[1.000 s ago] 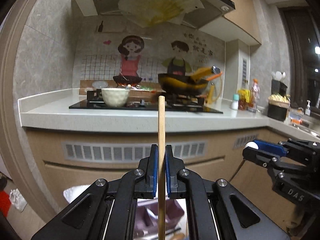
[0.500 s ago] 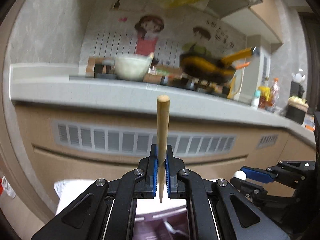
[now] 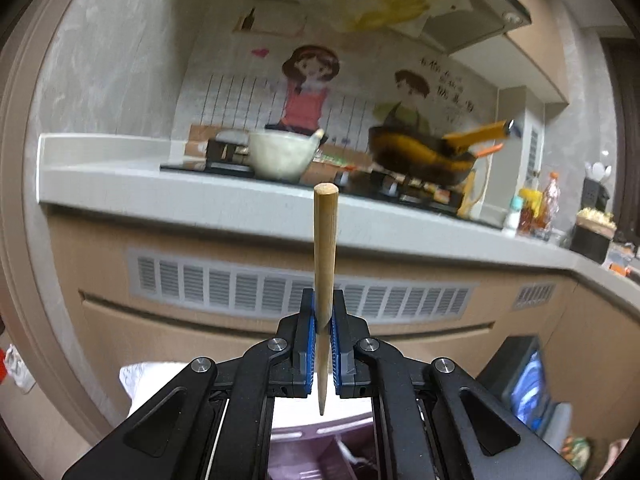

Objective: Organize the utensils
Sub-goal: 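Lift the chopstick and ball spoon over the purple caddy and open both tools, then grasp the blue plastic spoon by its bowl with the right tool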

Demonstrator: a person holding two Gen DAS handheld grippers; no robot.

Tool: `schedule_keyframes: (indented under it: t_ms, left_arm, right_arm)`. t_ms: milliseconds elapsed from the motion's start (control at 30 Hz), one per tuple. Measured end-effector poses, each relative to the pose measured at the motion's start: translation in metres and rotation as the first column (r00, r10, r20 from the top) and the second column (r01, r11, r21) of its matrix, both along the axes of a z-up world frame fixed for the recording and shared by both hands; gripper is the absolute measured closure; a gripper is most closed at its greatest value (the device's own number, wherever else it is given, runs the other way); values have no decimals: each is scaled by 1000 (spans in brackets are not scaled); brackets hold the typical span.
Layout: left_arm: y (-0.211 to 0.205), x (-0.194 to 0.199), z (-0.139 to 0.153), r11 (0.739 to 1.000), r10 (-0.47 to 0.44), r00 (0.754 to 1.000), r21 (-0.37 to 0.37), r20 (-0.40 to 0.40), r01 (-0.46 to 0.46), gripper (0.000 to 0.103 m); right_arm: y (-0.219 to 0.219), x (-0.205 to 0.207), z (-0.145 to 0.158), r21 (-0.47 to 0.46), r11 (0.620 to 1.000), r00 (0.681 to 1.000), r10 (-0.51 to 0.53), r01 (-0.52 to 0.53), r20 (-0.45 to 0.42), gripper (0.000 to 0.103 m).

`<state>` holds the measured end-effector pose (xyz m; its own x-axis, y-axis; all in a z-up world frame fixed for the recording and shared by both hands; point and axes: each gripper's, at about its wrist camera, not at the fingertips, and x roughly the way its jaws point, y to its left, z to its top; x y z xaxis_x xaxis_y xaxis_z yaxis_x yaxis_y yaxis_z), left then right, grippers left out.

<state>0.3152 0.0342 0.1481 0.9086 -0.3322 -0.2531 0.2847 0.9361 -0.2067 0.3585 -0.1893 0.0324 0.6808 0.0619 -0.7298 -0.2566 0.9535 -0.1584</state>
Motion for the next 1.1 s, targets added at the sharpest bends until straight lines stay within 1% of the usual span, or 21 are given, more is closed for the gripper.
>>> schedule_keyframes:
  t_ms: [67,167,333,400,433,467,500,533,567,600,700,733,767,800,833,900,933,1000,1100]
  left_arm:
    - [-1,-4,6,1000,-10,1000,3,7,10,96]
    - [-3,-5,0,1000,-14,1000,24,-20,15,96]
    - [-5,3,-29,999,-18,993,40,-118,23,96]
    - [-9,11,-48,998,-23,980,53,-195,34,95]
    - [-10,14,-59,998,-22,972,55,-233,35,93]
    - [-10,18,-70,998,-20,963,53,-270,35,91]
    - [-10,21,-81,998,-21,951,50,-308,38,80]
    - [-8,23,-92,999,-19,941,41,-338,35,65]
    - [-7,22,-98,999,-19,936,34,-352,33,59]
    - [-5,19,-105,999,-18,932,29,-361,30,54]
    - [-1,2,-119,999,2,928,50,-372,18,49]
    - [0,-5,-123,998,2,927,53,-375,19,44]
    - [2,-14,-129,998,0,925,59,-381,24,41]
    - [1,-21,-134,997,-6,922,67,-387,35,33]
    - [1,-26,-139,996,-12,919,76,-394,46,29]
    - [1,-43,-153,992,-16,908,104,-419,66,27]
    - [1,-51,-159,990,-17,902,116,-432,74,26]
    - [0,-71,-176,986,-14,883,140,-469,90,24]
    - [-1,-93,-196,983,-14,858,151,-514,106,21]
  right_arm:
    - [-2,-1,5,0,1000,1000,-3,3,15,83]
    - [-2,-2,10,-6,1000,1000,0,0,23,83]
    - [1,-6,4,-7,1000,1000,2,-2,7,83]
    - [3,-5,-3,2,1000,1000,7,-7,-23,82]
    - [2,-5,-6,17,1000,999,11,-10,-42,79]
    - [0,-4,-9,40,999,998,14,-12,-62,68]
    - [-2,-5,-11,64,998,997,14,-9,-80,60]
    - [-4,-8,-11,78,997,997,9,-3,-78,44]
    - [-6,-11,-10,80,997,998,4,1,-66,36]
    - [-9,-17,-7,74,997,999,-5,8,-36,35]
    - [-17,-38,0,64,998,1000,-12,11,6,33]
    - [-21,-44,0,63,998,1000,-14,13,15,24]
    - [-25,-52,0,57,998,999,-17,15,28,10]
    - [-29,-62,-4,43,999,999,-18,16,47,5]
    - [-31,-72,-9,17,1000,998,-10,9,70,3]
    - [-33,-86,-22,-28,1000,996,16,-13,88,3]
    - [-33,-93,-30,-43,998,997,37,-34,74,3]
    - [-31,-102,-49,-44,994,995,95,-95,0,3]
    - [-37,-113,-71,-44,994,994,94,-96,-57,3]
